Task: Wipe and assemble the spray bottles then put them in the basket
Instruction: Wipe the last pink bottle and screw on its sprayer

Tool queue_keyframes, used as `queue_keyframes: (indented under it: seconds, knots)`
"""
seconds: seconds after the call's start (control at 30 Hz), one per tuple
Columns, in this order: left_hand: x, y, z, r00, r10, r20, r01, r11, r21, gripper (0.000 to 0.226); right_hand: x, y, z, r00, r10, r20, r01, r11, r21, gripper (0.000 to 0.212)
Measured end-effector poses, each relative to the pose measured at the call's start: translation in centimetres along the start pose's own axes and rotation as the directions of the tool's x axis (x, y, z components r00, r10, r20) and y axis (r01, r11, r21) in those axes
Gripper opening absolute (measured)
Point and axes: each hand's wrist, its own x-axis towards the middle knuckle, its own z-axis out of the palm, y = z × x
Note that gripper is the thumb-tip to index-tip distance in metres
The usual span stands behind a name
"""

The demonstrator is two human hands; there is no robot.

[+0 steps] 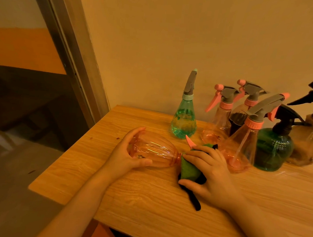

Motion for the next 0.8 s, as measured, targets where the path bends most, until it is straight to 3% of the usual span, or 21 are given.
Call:
queue_keyframes:
  seconds: [0.2, 0.5, 0.8]
  knots:
    - [0.0, 0.1, 0.0, 1.000, 0.000, -0.003, 0.000, 1.000, -0.008, 0.092, 0.4, 0.6, 0.8, 0.998, -0.013, -0.065, 0.015, 0.999, 0.031, 0.037]
    - [-0.2, 0.4, 0.1, 1.000, 0.007, 0.015, -0.007, 1.000, -0.013, 0.093, 0.7, 0.4, 1.6, 0.986, -0.038, -0.163, 0.041, 0.999, 0.018, 0.032]
    - [-0.1, 0.3, 0.0, 1.000, 0.016, 0.004, -0.015, 0.999, -0.028, 0.093, 0.7, 0.4, 1.3, 0.983, -0.058, -0.172, 0.063, 0.998, 0.023, 0.025]
